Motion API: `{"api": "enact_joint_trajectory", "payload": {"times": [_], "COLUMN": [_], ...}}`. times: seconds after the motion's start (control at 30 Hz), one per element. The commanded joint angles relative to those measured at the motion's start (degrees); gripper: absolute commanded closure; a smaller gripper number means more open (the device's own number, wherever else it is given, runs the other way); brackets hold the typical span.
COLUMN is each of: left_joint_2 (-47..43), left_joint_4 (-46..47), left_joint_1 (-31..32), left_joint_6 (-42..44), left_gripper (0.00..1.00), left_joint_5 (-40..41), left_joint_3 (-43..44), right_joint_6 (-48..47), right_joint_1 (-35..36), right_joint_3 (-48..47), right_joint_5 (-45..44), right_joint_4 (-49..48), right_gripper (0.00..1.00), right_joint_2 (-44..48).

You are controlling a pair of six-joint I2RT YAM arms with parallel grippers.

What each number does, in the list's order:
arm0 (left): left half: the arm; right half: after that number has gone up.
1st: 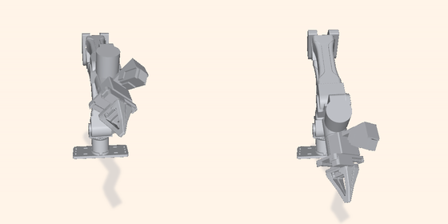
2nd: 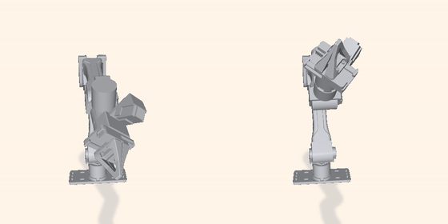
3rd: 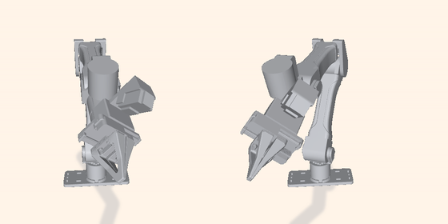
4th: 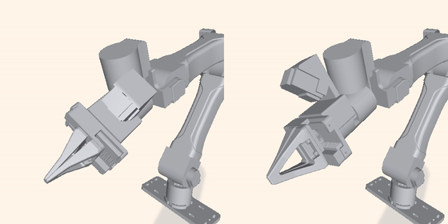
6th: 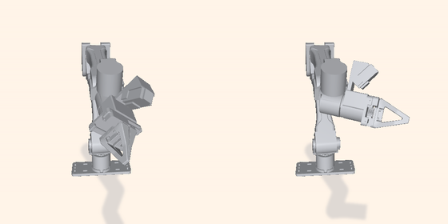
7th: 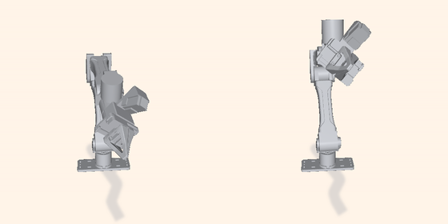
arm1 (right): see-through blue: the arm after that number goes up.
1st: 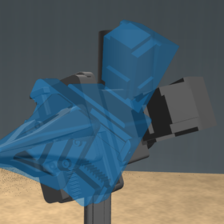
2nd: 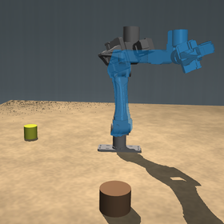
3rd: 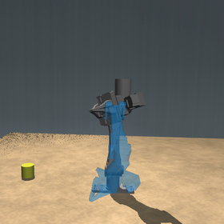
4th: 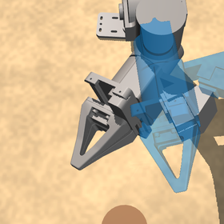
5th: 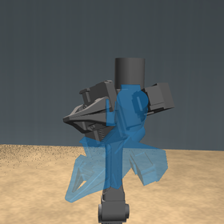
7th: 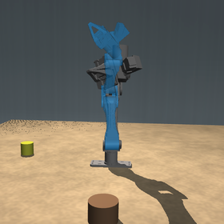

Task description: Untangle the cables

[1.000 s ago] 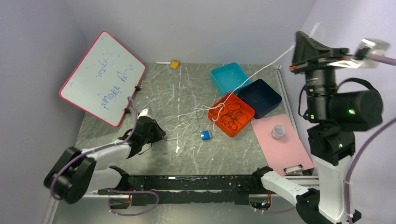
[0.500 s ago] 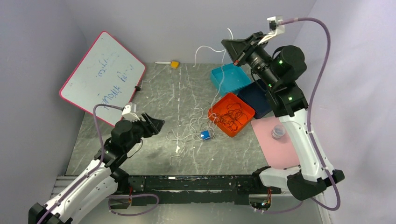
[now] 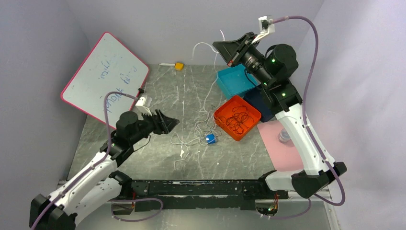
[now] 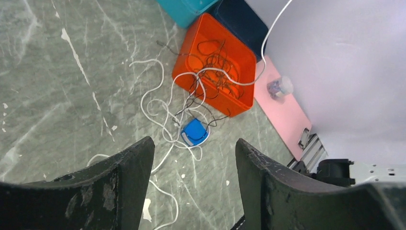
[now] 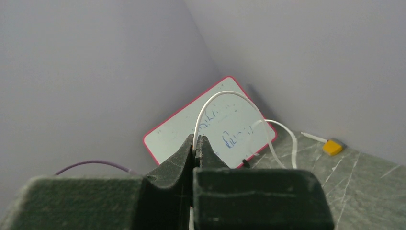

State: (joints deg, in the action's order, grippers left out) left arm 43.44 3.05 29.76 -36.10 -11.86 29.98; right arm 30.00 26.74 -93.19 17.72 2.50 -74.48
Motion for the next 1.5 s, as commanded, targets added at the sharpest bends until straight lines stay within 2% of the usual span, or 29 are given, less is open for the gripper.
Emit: {"api": "enact_joint_trajectory", "payload": {"times": [0.0, 0.13, 0.27, 0.5, 0.87, 0.93, 1.03, 1.1, 1.2, 1.23, 1.33, 1.47], "left_joint_2": [5.7, 14.6, 24.6, 41.9, 58.5, 60.9, 63.1, 64.1, 64.0, 63.3, 59.1, 51.9], "left_joint_4": [4.4, 6.5, 5.8, 5.8, 9.4, 9.0, 8.8, 8.6, 8.2, 7.9, 6.7, 3.1], "left_joint_1": [-0.4, 0.2, 4.0, 11.1, 13.6, 13.6, 13.7, 13.7, 13.5, 13.5, 13.6, 13.5], "left_joint_6": [2.1, 3.6, 7.0, 12.0, 13.0, 12.8, 12.5, 11.9, 11.6, 11.5, 11.3, 10.3], "left_gripper": [0.33, 0.33, 0.30, 0.25, 0.25, 0.30, 0.46, 0.59, 0.87, 0.92, 0.93, 0.93], "left_joint_5": [-3.9, -5.2, -1.8, 3.6, 3.8, 4.0, 4.7, 4.8, 4.4, 4.3, 5.8, 11.9], "left_joint_3": [1.5, 3.4, 9.3, 18.8, 29.6, 31.2, 32.2, 32.3, 31.8, 31.4, 28.6, 22.6], "right_joint_6": [-2.4, -7.3, -11.1, -11.0, -8.0, -7.7, -7.1, -6.9, -6.8, -6.8, -7.0, -7.3], "right_joint_1": [0.7, 0.7, 0.7, 0.7, 0.7, 0.7, 0.7, 0.7, 0.7, 0.6, 0.7, 0.7], "right_joint_3": [-1.1, -0.5, 0.1, 6.0, 14.7, 15.5, 16.7, 17.5, 18.4, 18.6, 19.0, 19.7], "right_joint_5": [-6.4, -20.6, -28.4, -31.1, -30.7, -30.3, -29.3, -28.6, -28.0, -27.9, -27.8, -26.8], "right_joint_4": [2.1, 7.5, 11.0, 14.3, 16.1, 16.0, 15.8, 15.5, 15.1, 15.0, 14.7, 14.0], "right_gripper": [1.00, 1.00, 1.00, 1.00, 1.00, 1.00, 1.00, 1.00, 1.00, 1.00, 1.00, 1.00], "right_joint_2": [0.4, 4.0, 7.2, 11.7, 16.0, 16.1, 16.1, 16.1, 16.0, 16.0, 15.9, 15.2]}}
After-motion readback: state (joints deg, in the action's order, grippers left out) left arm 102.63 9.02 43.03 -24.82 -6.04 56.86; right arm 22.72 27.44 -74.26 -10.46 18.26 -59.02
